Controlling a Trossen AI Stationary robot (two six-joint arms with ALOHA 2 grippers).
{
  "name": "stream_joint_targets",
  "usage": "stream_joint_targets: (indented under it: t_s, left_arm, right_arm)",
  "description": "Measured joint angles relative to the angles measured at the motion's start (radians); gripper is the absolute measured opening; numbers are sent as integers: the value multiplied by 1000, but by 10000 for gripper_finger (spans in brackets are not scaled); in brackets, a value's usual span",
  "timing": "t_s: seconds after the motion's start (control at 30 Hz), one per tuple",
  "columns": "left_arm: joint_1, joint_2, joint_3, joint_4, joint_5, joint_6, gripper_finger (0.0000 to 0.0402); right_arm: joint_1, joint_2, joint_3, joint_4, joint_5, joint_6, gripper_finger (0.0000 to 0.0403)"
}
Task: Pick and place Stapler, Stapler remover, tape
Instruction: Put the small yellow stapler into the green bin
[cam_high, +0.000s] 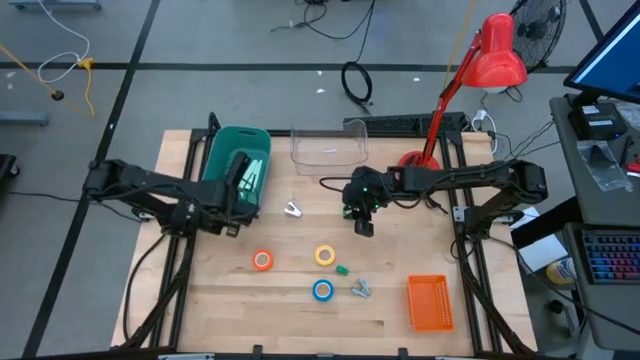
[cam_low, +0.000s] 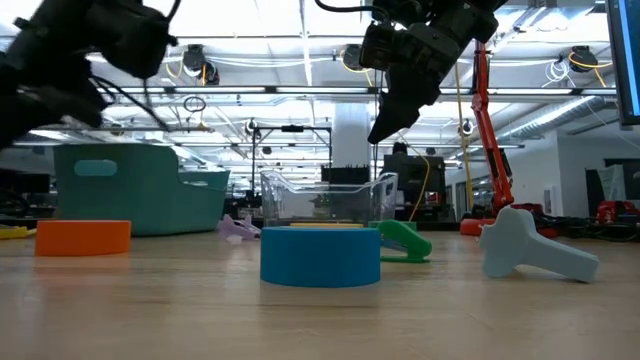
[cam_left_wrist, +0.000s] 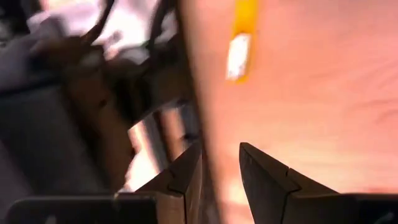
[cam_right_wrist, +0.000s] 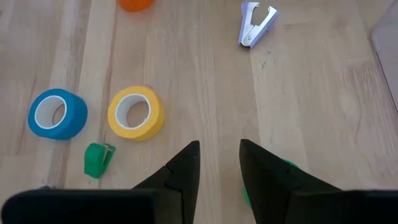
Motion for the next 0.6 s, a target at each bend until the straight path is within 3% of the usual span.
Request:
stream_joint_targets:
  t_s: [0.3,0.6]
  left_arm:
    - [-77,4,-108,68,49,-181,113]
    - [-78,48,-117,236,-141,-235,113]
  right_arm:
    - [0,0,0,3,0,3,105]
    - [0,0,0,10,1,3,105]
